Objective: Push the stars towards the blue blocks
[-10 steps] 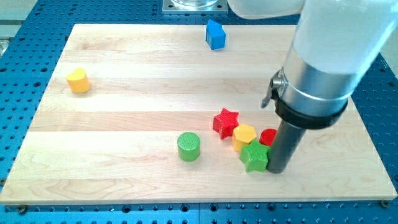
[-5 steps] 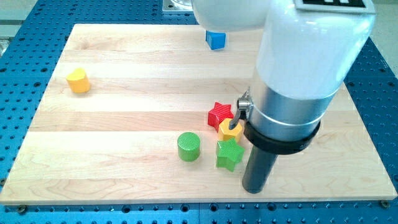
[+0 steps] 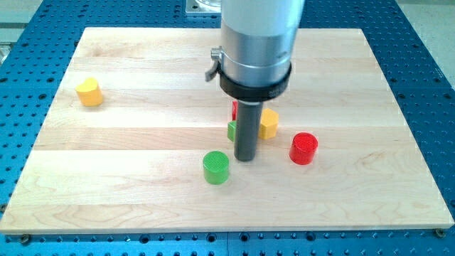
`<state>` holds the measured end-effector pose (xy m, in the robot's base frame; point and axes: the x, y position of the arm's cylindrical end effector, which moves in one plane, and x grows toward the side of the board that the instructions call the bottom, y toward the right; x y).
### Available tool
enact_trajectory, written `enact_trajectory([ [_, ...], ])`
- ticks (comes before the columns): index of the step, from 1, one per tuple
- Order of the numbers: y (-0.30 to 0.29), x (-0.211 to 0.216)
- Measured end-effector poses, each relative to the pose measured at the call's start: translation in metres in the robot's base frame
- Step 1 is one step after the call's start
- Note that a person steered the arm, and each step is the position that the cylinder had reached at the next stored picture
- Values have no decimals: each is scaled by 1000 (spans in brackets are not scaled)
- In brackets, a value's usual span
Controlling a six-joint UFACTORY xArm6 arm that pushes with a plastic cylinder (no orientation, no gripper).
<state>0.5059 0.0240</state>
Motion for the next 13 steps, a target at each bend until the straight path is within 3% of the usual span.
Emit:
enact_trajectory([
  [4,16,-131],
  [5,18,-142],
  [7,-103,-165],
  [8,-122,-167],
  [10,-24,-108],
  [11,23,-114],
  [12,32,-139],
  [13,-3,-164],
])
